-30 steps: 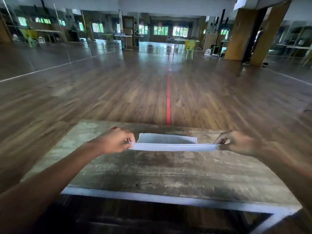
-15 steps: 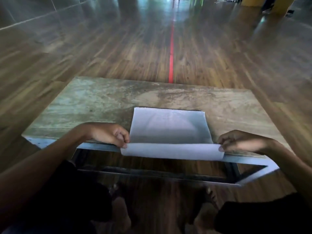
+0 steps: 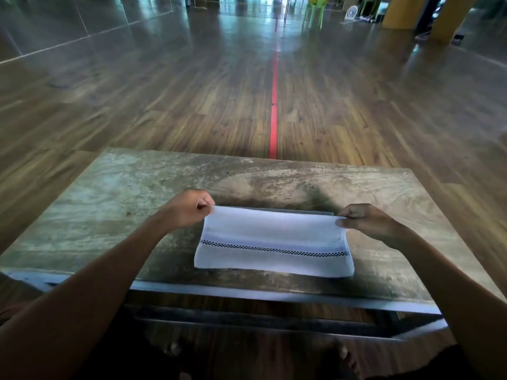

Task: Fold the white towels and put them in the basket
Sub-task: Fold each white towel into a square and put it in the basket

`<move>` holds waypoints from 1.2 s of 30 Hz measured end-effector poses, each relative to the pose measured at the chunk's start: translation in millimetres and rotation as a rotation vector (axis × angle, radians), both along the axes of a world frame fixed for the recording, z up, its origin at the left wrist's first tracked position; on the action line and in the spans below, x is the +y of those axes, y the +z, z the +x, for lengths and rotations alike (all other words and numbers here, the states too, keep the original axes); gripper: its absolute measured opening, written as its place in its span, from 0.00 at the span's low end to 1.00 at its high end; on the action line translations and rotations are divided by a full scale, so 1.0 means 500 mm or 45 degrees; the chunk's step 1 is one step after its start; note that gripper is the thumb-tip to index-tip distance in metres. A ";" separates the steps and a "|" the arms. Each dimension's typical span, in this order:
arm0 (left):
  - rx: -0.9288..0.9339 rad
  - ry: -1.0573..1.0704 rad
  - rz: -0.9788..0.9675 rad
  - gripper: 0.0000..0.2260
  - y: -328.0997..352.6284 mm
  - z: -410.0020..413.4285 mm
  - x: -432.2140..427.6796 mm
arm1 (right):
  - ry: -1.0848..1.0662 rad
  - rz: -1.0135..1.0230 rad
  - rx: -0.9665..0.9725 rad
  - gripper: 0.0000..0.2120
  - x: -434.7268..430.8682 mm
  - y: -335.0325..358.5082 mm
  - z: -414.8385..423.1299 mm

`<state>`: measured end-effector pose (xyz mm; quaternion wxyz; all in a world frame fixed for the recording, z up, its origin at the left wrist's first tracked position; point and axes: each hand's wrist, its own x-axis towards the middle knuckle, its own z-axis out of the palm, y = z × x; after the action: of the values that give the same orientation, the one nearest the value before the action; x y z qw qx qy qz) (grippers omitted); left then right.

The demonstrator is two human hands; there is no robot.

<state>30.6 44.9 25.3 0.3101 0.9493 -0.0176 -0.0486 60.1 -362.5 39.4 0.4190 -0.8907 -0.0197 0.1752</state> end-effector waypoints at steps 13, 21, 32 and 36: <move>-0.064 0.004 0.220 0.03 -0.051 0.066 0.004 | -0.090 -0.072 -0.075 0.03 0.037 -0.039 0.069; -0.120 0.017 0.176 0.05 -0.056 0.063 0.009 | -0.097 -0.182 -0.082 0.04 0.048 -0.054 0.076; -0.023 -0.112 0.455 0.10 -0.042 0.068 0.006 | 0.094 -0.444 -0.156 0.15 0.047 -0.074 0.093; 0.019 -0.140 0.437 0.09 -0.038 0.077 0.005 | 0.235 -0.590 -0.186 0.08 0.055 -0.065 0.105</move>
<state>69.4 47.4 6.0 0.1405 0.9855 -0.0587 -0.0748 112.5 -335.2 6.7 0.1836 -0.9676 -0.0905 0.1477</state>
